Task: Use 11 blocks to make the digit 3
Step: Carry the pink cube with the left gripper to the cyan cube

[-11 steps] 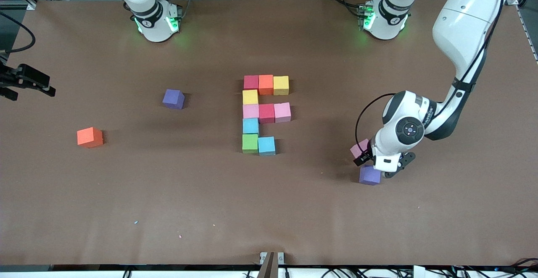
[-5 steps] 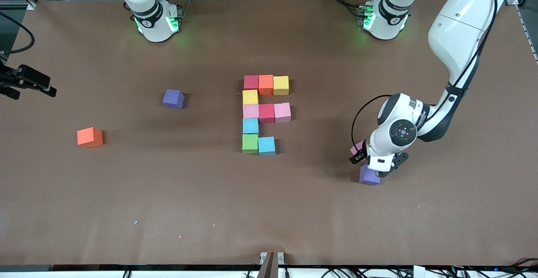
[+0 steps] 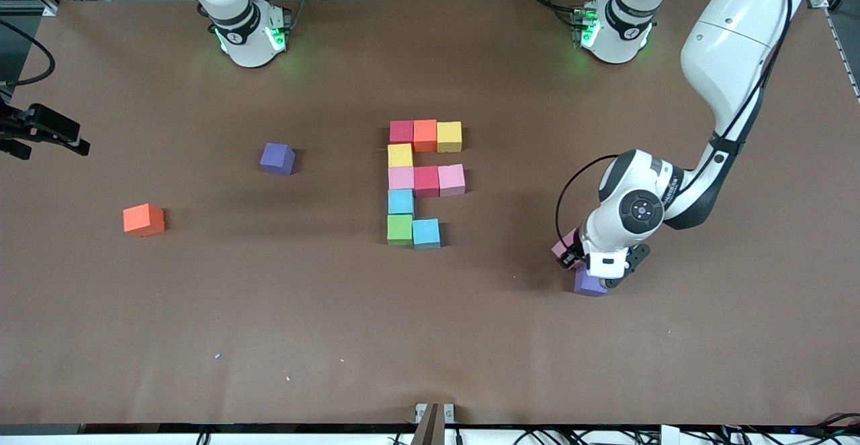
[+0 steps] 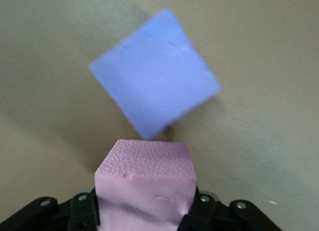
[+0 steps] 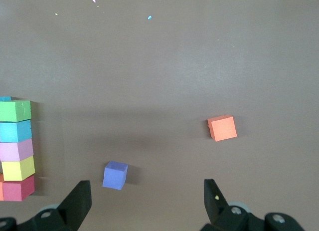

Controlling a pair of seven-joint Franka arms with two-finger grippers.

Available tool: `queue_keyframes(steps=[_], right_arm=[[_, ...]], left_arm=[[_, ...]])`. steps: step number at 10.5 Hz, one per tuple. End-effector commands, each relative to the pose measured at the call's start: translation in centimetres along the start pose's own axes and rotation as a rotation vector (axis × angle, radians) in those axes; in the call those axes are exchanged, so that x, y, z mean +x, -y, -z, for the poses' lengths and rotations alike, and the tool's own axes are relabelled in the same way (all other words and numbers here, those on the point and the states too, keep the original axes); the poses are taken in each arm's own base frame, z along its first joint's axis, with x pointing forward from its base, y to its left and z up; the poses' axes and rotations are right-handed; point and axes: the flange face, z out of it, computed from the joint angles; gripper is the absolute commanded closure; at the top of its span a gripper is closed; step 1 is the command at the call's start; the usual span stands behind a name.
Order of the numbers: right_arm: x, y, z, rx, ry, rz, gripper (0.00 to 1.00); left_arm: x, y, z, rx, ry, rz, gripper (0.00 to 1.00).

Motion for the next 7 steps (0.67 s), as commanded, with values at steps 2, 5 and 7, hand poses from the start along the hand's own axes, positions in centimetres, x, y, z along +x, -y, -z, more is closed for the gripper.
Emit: queue_keyframes(steps=[2, 5, 7], right_arm=[[-0.1, 0.1, 0.5, -0.007, -0.012, -0.001, 0.00], [0.0, 0.1, 0.4, -0.024, -0.012, 0.005, 0.00], [0.1, 1.0, 0.5, -0.047, -0.011, 0.020, 0.00]], left_arm=[[-3.5, -5.6, 0.3, -0.061, 0.055, 0.183, 0.96], [-5.4, -9.3, 0.2, -0.107, 0.120, 0.449, 0.96], [-7.9, -10.6, 0.4, -0.117, 0.130, 0.541, 0.95]])
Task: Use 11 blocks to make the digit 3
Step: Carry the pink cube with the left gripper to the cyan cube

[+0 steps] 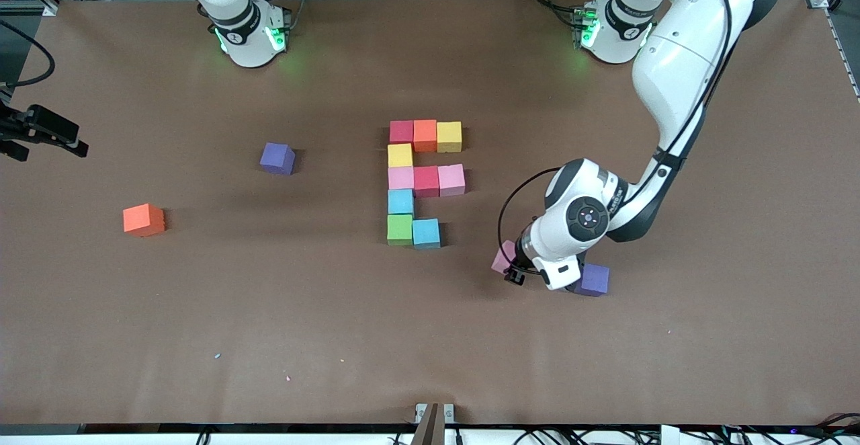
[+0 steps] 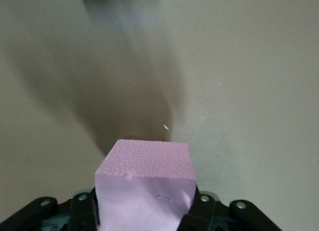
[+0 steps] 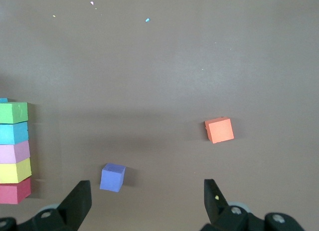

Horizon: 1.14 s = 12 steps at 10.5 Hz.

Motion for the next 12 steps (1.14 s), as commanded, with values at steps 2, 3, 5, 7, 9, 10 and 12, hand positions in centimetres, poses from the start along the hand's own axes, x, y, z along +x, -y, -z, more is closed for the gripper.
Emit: queue_keyframes(steps=[2, 3, 5, 7, 9, 10, 12], right_arm=[[0.1, 0.9, 0.3, -0.038, -0.003, 0.016, 0.00], [0.2, 0.9, 0.1, -0.036, 0.001, 0.016, 0.00], [0.3, 1.0, -0.1, -0.035, 0.006, 0.017, 0.00], [0.2, 1.1, -0.5, -0.035, 0.023, 0.020, 0.00], [0.5, 1.1, -0.6, -0.037, 0.020, 0.020, 0.00], [0.5, 1.0, -0.6, -0.037, 0.020, 0.019, 0.00], [0.5, 1.0, -0.6, -0.037, 0.020, 0.019, 0.00]], left_arm=[[-4.3, -0.3, -0.9, -0.009, -0.007, 0.131, 0.95], [-5.0, -0.1, -1.3, -0.010, -0.024, 0.185, 0.95], [-5.2, -0.5, -0.9, -0.024, -0.025, 0.247, 0.95], [-5.1, -1.8, -0.5, -0.059, -0.008, 0.320, 0.95], [-4.4, -1.7, -1.4, -0.052, -0.024, 0.335, 0.96], [-4.8, -1.5, -2.0, -0.048, -0.035, 0.327, 0.96], [-5.6, -1.3, -2.2, -0.050, -0.048, 0.363, 0.95]])
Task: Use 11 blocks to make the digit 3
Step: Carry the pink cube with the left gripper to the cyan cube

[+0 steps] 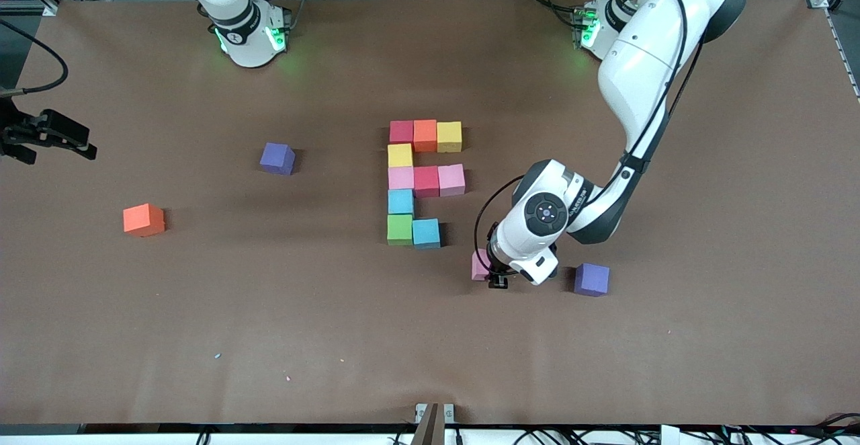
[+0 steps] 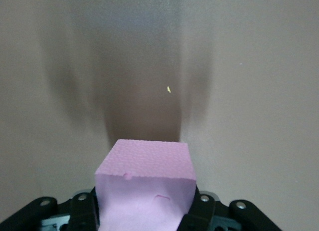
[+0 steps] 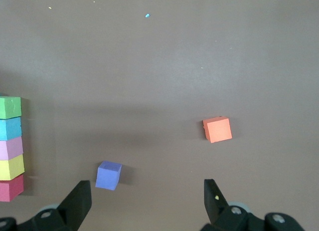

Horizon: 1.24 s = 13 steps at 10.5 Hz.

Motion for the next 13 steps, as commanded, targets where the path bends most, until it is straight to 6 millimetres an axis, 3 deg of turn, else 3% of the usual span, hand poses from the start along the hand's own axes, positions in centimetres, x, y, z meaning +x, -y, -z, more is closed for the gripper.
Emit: queue_keyframes(steps=[1, 6, 8, 13], right_arm=[[0.1, 0.1, 0.1, -0.016, 0.002, -0.002, 0.00], [0.0, 0.1, 0.1, -0.015, 0.005, -0.002, 0.00], [0.0, 0.1, 0.1, -0.015, 0.005, -0.002, 0.00], [0.0, 0.2, 0.1, -0.015, 0.005, -0.002, 0.00]], left_arm=[[-1.9, 0.4, 0.2, -0.016, -0.001, 0.044, 0.95], [-6.4, 3.7, -1.1, -0.050, -0.076, 0.108, 0.95], [-6.7, 4.2, 0.6, -0.024, -0.101, 0.119, 0.96], [-6.9, 6.0, 0.4, 0.035, -0.115, 0.110, 1.00]])
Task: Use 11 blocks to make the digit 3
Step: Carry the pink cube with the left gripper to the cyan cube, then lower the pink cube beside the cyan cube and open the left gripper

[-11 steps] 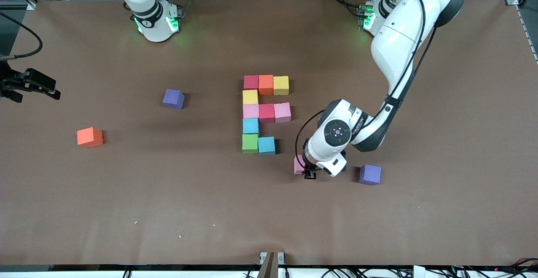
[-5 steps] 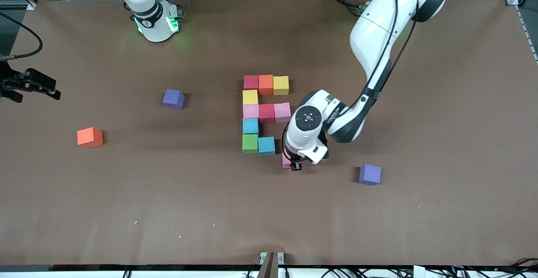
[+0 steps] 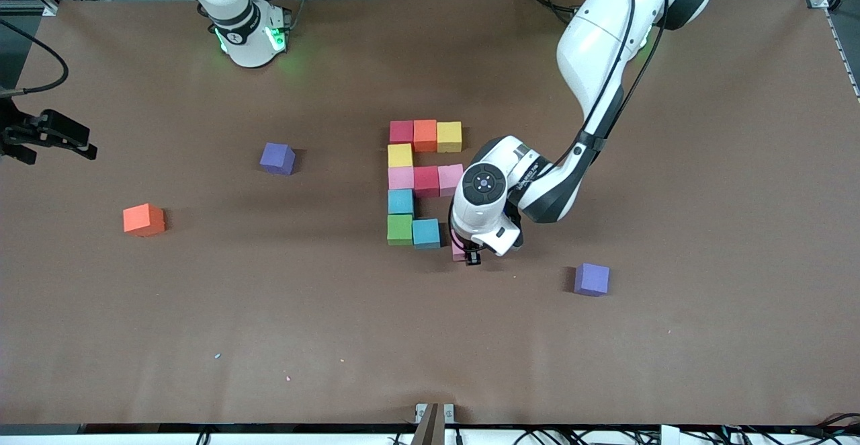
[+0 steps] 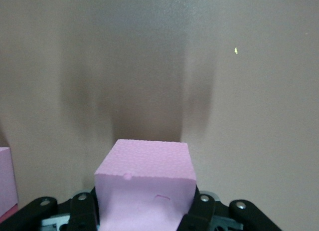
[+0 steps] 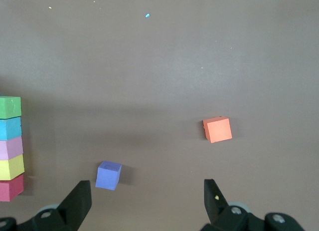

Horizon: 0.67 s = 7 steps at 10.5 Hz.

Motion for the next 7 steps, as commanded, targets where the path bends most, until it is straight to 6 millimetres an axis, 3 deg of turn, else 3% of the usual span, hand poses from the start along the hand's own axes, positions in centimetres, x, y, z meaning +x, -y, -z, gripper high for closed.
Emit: queue_keyframes(steps=[1, 5, 7], right_arm=[[0.0, 0.1, 0.1, -0.015, 0.004, -0.003, 0.00], [0.0, 0.1, 0.1, -0.015, 0.003, -0.003, 0.00], [0.1, 0.2, 0.3, -0.016, -0.005, 0.000, 0.00]], left_arm=[[-0.1, 1.2, 0.6, 0.049, 0.022, 0.020, 1.00], [0.0, 2.4, -1.0, 0.078, 0.022, 0.016, 1.00], [-0.3, 2.4, -0.8, 0.062, 0.043, 0.014, 1.00]])
